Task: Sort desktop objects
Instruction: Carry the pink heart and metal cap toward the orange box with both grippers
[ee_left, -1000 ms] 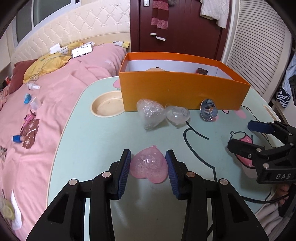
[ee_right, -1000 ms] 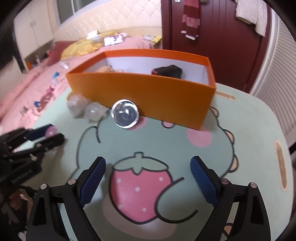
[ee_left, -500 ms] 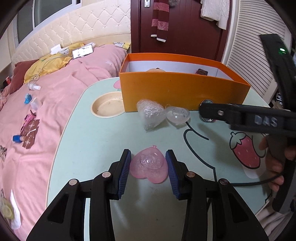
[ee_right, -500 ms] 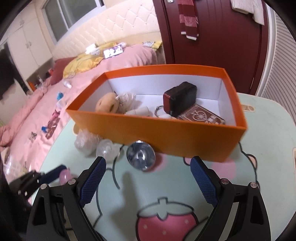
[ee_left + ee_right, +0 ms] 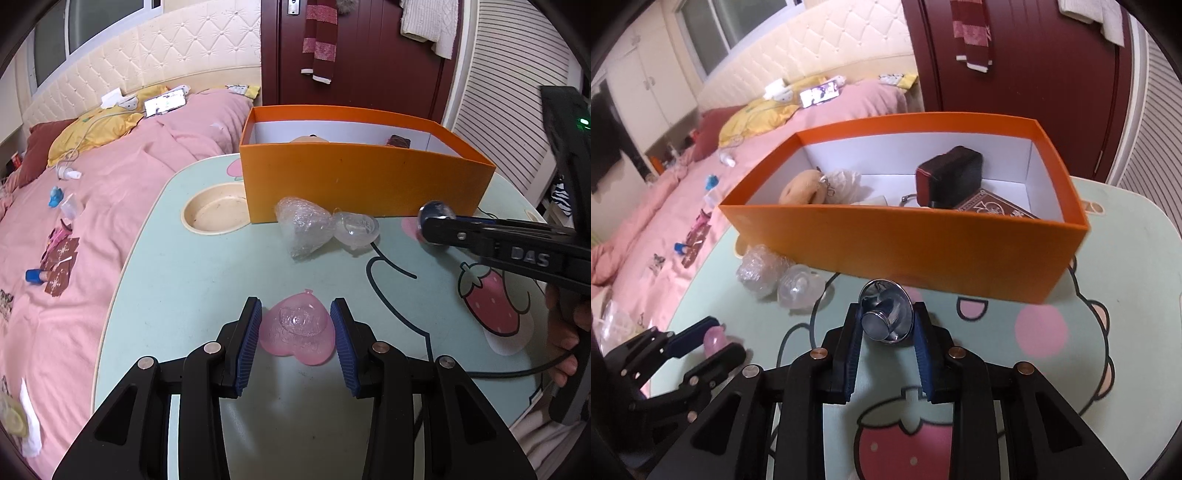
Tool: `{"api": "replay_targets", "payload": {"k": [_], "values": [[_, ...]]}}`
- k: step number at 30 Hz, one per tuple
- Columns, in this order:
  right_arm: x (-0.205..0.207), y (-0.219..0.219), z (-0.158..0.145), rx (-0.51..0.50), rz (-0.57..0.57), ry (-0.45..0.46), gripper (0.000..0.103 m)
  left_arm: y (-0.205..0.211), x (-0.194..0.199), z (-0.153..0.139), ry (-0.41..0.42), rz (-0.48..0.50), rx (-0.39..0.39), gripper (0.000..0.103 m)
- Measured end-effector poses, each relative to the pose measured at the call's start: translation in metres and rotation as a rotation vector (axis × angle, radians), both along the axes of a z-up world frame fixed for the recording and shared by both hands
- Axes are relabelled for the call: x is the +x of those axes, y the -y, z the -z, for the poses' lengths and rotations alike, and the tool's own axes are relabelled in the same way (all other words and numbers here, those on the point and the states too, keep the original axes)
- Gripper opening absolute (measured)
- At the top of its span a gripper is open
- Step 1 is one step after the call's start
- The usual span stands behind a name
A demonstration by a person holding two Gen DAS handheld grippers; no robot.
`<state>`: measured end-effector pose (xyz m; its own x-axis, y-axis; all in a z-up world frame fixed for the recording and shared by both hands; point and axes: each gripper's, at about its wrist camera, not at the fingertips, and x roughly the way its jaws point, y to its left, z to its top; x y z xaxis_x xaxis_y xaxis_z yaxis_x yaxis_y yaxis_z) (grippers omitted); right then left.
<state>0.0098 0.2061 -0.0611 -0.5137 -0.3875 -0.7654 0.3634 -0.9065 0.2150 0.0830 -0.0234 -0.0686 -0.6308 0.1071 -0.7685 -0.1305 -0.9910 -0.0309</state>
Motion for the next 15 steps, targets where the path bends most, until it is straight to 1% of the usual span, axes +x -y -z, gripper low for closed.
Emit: {"api": "replay_targets", "payload": {"k": [6, 8, 11, 15], "values": [[0.014, -0.012, -0.013, -0.092, -0.027, -0.033, 0.026, 0.002, 0.0, -0.001, 0.001, 0.0, 0.019, 0.04], [0.017, -0.015, -0.016, -0.113, -0.032, -0.04, 0.026, 0.005, 0.0, -0.002, 0.005, -0.002, 0.053, 0.04], [0.02, -0.018, -0.017, -0.12, -0.036, -0.047, 0.026, 0.01, 0.0, -0.006, -0.005, -0.01, 0.097, 0.04], [0.022, -0.019, -0.019, -0.121, -0.038, -0.057, 0.026, 0.013, 0.001, -0.017, -0.041, -0.014, 0.108, 0.04]]}}
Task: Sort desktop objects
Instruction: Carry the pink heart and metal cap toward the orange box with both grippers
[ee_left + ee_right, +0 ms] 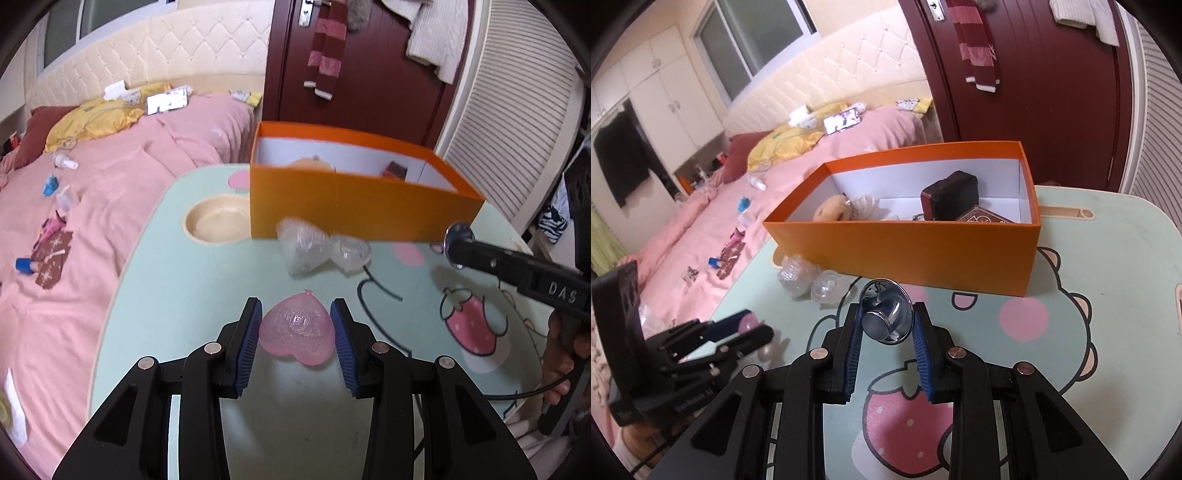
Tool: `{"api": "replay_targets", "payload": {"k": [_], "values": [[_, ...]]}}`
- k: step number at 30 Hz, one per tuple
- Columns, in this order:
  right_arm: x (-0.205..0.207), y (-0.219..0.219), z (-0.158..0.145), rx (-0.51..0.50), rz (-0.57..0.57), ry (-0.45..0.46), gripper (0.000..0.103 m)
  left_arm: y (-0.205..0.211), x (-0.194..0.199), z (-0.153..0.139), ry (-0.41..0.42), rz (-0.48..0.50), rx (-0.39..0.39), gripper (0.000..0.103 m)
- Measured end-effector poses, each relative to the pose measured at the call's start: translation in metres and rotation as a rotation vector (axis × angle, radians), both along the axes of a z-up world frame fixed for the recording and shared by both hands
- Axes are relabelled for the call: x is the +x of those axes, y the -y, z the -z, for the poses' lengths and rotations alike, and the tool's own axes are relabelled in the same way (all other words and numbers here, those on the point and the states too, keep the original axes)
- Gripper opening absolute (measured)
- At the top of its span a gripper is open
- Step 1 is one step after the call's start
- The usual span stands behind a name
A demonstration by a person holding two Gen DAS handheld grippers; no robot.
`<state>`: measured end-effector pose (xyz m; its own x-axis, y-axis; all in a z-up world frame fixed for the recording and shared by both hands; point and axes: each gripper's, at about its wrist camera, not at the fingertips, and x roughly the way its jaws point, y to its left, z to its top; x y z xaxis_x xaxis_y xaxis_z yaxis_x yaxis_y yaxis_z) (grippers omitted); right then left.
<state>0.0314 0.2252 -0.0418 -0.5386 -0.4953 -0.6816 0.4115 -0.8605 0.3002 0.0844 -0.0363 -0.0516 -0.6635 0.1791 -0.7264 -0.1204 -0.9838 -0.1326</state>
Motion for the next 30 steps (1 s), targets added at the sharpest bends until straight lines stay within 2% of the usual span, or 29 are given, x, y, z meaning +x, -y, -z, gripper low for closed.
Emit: {"api": "replay_targets", "payload": {"k": [8, 15, 22, 30], "values": [[-0.006, -0.005, -0.021, -0.034, -0.012, -0.056, 0.026, -0.008, -0.015, -0.034, -0.074, 0.036, 0.041, 0.04], [-0.031, 0.0, -0.045, -0.043, -0.005, -0.138, 0.026, -0.029, -0.055, -0.072, -0.195, 0.083, -0.01, 0.04], [-0.062, 0.009, -0.043, -0.017, 0.012, -0.146, 0.026, -0.042, -0.104, -0.07, -0.182, 0.089, -0.006, 0.04], [-0.086, 0.011, -0.028, -0.008, 0.015, -0.111, 0.026, -0.045, -0.128, -0.053, -0.121, 0.085, -0.006, 0.04]]}}
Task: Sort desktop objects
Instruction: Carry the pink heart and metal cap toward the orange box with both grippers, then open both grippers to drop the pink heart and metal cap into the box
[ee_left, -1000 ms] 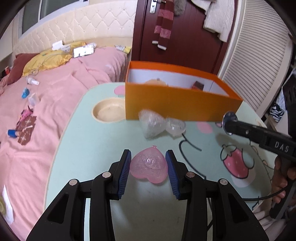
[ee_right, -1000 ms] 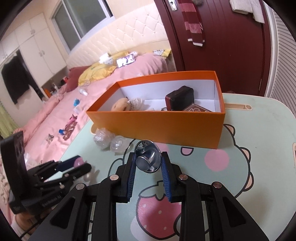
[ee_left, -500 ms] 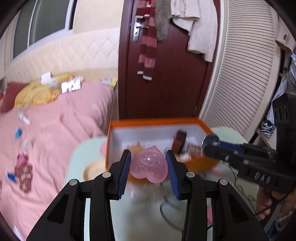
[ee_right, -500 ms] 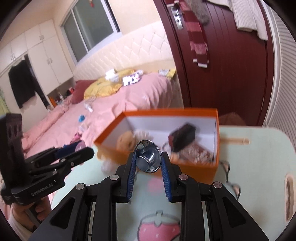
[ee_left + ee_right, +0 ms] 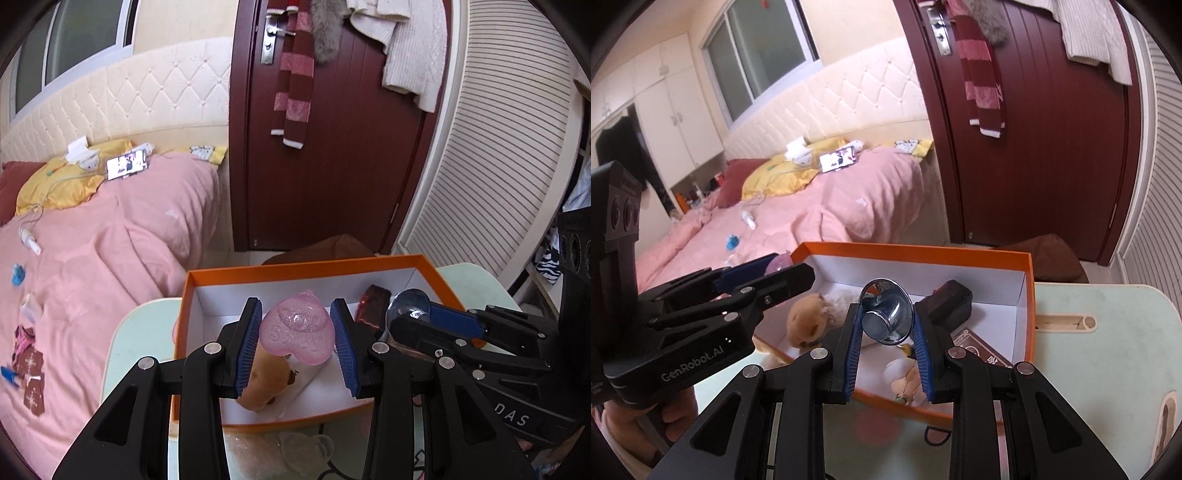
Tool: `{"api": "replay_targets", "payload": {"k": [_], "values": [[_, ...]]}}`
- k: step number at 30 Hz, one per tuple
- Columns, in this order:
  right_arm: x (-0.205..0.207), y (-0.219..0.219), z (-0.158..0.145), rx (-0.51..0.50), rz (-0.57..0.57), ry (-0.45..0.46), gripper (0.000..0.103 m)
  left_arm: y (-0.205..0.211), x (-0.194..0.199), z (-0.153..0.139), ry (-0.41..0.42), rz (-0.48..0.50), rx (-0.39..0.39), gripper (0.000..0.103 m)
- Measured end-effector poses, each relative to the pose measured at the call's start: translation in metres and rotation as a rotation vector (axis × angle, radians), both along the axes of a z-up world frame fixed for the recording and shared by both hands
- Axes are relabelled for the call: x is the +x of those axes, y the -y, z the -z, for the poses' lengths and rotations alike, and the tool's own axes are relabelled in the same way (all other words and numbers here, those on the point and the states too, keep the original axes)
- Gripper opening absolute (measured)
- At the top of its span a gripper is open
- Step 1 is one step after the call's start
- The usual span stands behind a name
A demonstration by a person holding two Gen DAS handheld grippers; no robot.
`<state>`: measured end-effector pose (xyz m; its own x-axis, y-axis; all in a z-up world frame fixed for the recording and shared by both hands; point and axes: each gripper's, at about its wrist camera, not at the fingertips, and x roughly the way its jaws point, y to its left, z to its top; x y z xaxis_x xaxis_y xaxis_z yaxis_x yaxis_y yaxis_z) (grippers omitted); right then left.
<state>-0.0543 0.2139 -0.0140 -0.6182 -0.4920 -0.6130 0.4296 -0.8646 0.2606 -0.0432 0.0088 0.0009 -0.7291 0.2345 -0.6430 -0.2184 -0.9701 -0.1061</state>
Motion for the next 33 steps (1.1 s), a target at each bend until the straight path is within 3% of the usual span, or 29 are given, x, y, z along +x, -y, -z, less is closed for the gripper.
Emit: {"api": "replay_targets", "payload": {"k": [12, 14, 16, 25, 30, 33], "values": [[-0.008, 0.0, 0.007, 0.005, 0.004, 0.008, 0.03, 0.004, -0.008, 0.015, 0.06, -0.023, 0.014, 0.041], [-0.006, -0.001, 0.005, 0.0, 0.008, 0.002, 0.034, 0.007, -0.004, 0.013, 0.053, -0.038, 0.016, 0.059], [-0.003, -0.002, 0.004, -0.006, 0.014, -0.003, 0.037, 0.01, 0.0, 0.012, 0.044, -0.053, 0.018, 0.067], [0.025, -0.011, -0.006, -0.003, 0.015, -0.039, 0.042, 0.03, 0.049, -0.008, -0.04, -0.071, 0.057, 0.068], [0.054, -0.013, -0.009, 0.03, -0.011, -0.057, 0.047, 0.039, 0.084, -0.005, -0.026, -0.102, -0.036, 0.072], [0.069, -0.01, -0.004, 0.06, -0.009, -0.035, 0.047, 0.042, 0.1, 0.006, 0.025, -0.146, -0.104, 0.072]]}}
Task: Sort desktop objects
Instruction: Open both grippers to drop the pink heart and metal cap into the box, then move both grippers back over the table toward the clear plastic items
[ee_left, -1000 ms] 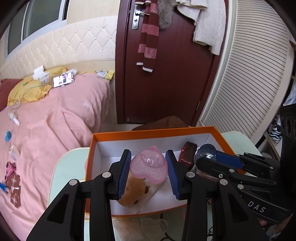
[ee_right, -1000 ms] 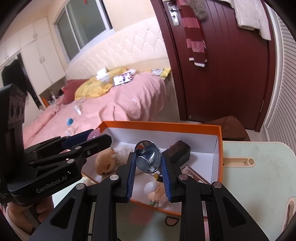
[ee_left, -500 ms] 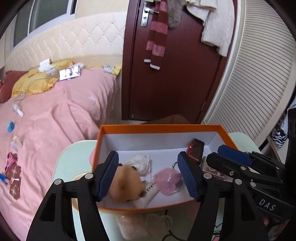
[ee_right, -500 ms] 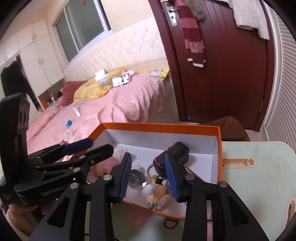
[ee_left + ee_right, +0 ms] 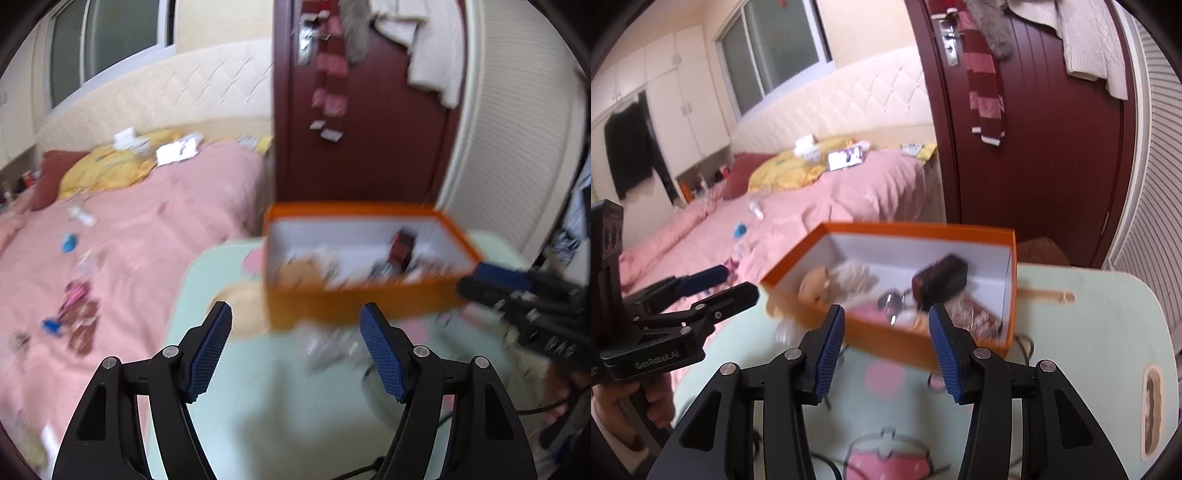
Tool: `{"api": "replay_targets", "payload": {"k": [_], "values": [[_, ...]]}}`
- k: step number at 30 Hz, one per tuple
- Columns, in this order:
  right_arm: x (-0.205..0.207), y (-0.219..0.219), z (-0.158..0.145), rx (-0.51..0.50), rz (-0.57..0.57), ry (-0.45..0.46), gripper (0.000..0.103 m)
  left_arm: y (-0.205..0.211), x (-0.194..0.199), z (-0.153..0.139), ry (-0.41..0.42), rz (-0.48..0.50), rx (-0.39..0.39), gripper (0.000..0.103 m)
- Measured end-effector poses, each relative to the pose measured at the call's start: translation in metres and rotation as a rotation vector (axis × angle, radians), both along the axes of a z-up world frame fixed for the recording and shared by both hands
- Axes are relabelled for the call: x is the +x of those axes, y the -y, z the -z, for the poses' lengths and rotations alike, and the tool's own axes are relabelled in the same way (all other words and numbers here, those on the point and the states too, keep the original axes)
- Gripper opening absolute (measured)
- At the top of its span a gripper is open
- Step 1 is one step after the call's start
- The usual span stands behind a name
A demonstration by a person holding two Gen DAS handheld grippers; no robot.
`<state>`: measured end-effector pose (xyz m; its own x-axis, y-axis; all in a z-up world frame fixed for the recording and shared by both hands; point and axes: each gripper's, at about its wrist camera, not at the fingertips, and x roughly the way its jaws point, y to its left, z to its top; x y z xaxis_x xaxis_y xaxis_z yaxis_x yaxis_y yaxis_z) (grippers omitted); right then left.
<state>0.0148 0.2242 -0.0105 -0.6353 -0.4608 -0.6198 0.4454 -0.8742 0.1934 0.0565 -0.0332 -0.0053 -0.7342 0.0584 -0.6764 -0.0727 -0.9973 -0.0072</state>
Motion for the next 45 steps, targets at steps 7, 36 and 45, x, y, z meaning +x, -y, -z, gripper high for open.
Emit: {"api": "replay_targets", "payload": {"k": [7, 36, 45], "values": [[0.013, 0.014, 0.029, 0.139, 0.085, 0.105, 0.047, 0.005, 0.019, 0.046, 0.161, -0.049, 0.071, 0.072], [0.014, 0.026, 0.073, 0.286, 0.099, 0.169, 0.103, 0.007, 0.019, 0.072, 0.177, -0.1, 0.01, 0.093], [0.012, 0.026, 0.071, 0.282, 0.094, 0.171, 0.103, 0.026, 0.003, 0.043, 0.155, -0.104, 0.147, 0.093]]}}
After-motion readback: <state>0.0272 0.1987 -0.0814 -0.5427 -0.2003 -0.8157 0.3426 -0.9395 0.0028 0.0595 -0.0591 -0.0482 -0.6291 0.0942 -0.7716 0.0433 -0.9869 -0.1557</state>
